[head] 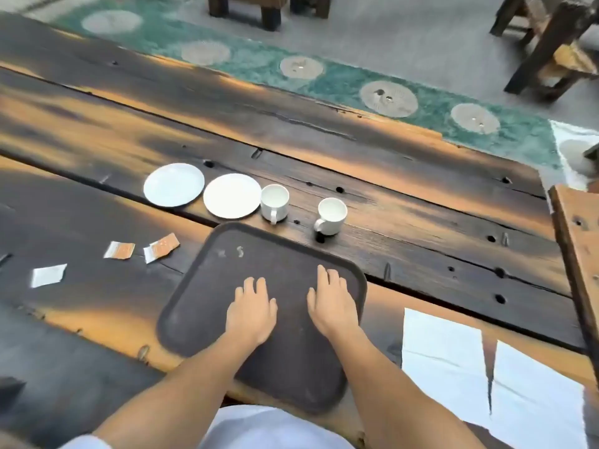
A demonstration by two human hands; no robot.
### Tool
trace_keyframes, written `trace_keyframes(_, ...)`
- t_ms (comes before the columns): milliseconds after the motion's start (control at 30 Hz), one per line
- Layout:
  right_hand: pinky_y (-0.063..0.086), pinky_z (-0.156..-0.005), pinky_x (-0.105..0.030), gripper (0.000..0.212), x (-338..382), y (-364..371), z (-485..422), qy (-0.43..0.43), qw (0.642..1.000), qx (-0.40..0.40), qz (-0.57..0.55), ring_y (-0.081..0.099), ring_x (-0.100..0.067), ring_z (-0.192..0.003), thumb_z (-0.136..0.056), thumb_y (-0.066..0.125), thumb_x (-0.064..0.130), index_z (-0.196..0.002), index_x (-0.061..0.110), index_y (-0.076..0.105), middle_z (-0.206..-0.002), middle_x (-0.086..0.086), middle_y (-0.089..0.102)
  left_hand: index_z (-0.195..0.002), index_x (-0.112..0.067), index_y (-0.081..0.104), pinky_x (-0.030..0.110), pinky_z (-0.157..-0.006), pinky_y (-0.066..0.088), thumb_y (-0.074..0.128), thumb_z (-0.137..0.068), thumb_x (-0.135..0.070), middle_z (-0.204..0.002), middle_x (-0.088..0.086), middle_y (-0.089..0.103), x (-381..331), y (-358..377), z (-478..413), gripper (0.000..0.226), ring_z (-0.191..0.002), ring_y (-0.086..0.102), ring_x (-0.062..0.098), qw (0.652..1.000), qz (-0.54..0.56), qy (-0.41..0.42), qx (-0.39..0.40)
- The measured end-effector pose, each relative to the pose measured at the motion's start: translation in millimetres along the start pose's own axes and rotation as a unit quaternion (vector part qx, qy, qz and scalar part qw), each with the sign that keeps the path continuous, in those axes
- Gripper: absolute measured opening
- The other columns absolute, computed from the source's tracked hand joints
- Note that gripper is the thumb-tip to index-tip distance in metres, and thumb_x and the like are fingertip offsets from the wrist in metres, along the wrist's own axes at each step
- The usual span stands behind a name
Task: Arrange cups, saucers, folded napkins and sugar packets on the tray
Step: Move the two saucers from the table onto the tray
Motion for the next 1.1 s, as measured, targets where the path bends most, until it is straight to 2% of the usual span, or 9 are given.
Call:
trace_keyframes(233, 0.048, -0.089, -0.042, 0.034, 69.2, 27.4, -31.2, 0.009, 0.999, 0.046, -0.020, 0.047, -0.027, -0.117, -0.101, 0.037, 0.031, -0.130, 0.014, 0.044, -0.127, -0.005, 0.049, -0.137, -0.014, 0.041, 0.037, -0.092, 0.049, 0.040, -0.102, -0.036, -0.142, 0.007, 0.040, 77.8, -25.5, -39.6, 0.042, -0.125, 0.045, 0.027, 0.999, 0.031, -0.032, -0.029)
trace_keyframes(333, 0.047, -0.088, -0.040, 0.031, 99.1, 36.0, -48.3, 0.008, 0.998, 0.054, -0.023, 0.048, -0.026, -0.118, -0.102, 0.035, 0.031, -0.125, 0.014, 0.046, -0.126, -0.004, 0.050, -0.132, -0.014, 0.047, 0.039, -0.093, 0.049, 0.043, -0.100, -0.031, -0.135, 0.006, 0.047, 108.4, -38.7, -60.0, 0.036, -0.122, 0.050, 0.027, 0.993, 0.092, -0.047, -0.050)
trace_keyframes(433, 0.048, -0.088, -0.040, 0.032, 123.6, 48.4, -62.0, 0.017, 0.997, 0.062, -0.034, 0.048, -0.026, -0.119, -0.102, 0.035, 0.031, -0.126, 0.013, 0.046, -0.126, -0.004, 0.050, -0.120, -0.015, 0.053, 0.041, -0.087, 0.050, 0.044, -0.099, -0.028, -0.125, 0.006, 0.052, 139.6, -47.8, -74.9, 0.026, -0.110, 0.057, 0.028, 0.987, 0.126, -0.072, -0.068)
trace_keyframes(567, 0.048, -0.085, -0.039, 0.028, 147.9, 60.7, -73.6, 0.017, 0.997, 0.071, -0.035, 0.052, -0.026, -0.111, -0.102, 0.034, 0.032, -0.118, 0.014, 0.049, -0.119, -0.003, 0.053, -0.109, -0.015, 0.053, 0.041, -0.078, 0.048, 0.041, -0.100, -0.025, -0.116, 0.005, 0.054, 171.7, -47.4, -91.1, 0.018, -0.095, 0.063, 0.032, 0.984, 0.138, -0.098, -0.058)
trace_keyframes(700, 0.048, -0.081, -0.038, 0.024, 156.4, 61.0, -89.8, 0.019, 0.997, 0.080, -0.014, 0.055, -0.028, -0.102, -0.102, 0.034, 0.030, -0.106, 0.012, 0.049, -0.112, -0.005, 0.053, -0.101, -0.015, 0.055, 0.038, -0.076, 0.046, 0.041, -0.099, -0.024, -0.108, 0.005, 0.061, 188.6, -48.1, -109.9, 0.017, -0.095, 0.062, 0.032, 0.975, 0.170, -0.138, -0.046)
trace_keyframes(800, 0.043, -0.075, -0.035, 0.021, 161.5, 55.6, -107.5, 0.022, 0.997, 0.076, -0.003, 0.056, -0.028, -0.101, -0.102, 0.036, 0.027, -0.105, 0.012, 0.050, -0.112, -0.005, 0.052, -0.097, -0.014, 0.057, 0.035, -0.073, 0.048, 0.040, -0.098, -0.023, -0.101, 0.009, 0.068, 196.5, -47.3, -123.1, 0.020, -0.092, 0.063, 0.032, 0.977, 0.160, -0.138, -0.033)
trace_keyframes(900, 0.044, -0.077, -0.035, 0.020, 170.0, 49.5, -124.7, 0.020, 0.997, 0.078, -0.003, 0.057, -0.028, -0.103, -0.101, 0.037, 0.027, -0.105, 0.013, 0.051, -0.112, -0.004, 0.055, -0.098, -0.011, 0.059, 0.035, -0.073, 0.046, 0.039, -0.099, -0.023, -0.101, 0.013, 0.069, 209.2, -50.9, -132.9, 0.024, -0.094, 0.063, 0.035, 0.969, 0.183, -0.162, -0.036)
trace_keyframes(1000, 0.046, -0.080, -0.036, 0.021, 171.5, 44.6, -143.0, 0.050, 0.995, 0.075, -0.041, 0.058, -0.029, -0.102, -0.098, 0.041, 0.028, -0.105, 0.013, 0.055, -0.110, -0.004, 0.060, -0.102, -0.009, 0.061, 0.037, -0.079, 0.048, 0.039, -0.099, -0.022, -0.106, 0.017, 0.067, 224.9, -53.9, -144.1, 0.025, -0.099, 0.062, 0.038, 0.951, 0.225, -0.207, -0.035)
trace_keyframes(1100, 0.049, -0.077, -0.033, 0.020, 166.8, 41.6, -159.5, 0.099, 0.985, 0.070, -0.122, 0.058, -0.024, -0.090, -0.096, 0.042, 0.025, -0.096, 0.014, 0.058, -0.089, 0.004, 0.063, -0.102, -0.011, 0.062, 0.038, -0.081, 0.050, 0.042, -0.097, -0.021, -0.107, 0.016, 0.067, 233.4, -53.5, -160.1, 0.024, -0.100, 0.061, 0.038, 0.939, 0.255, -0.230, -0.022)
Point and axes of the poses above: each hand's wrist, its own z-axis away from the middle knuckle, its own y-axis out of the palm, x = y × z, the point moved 10 cm from there along -z, towards the middle knuckle
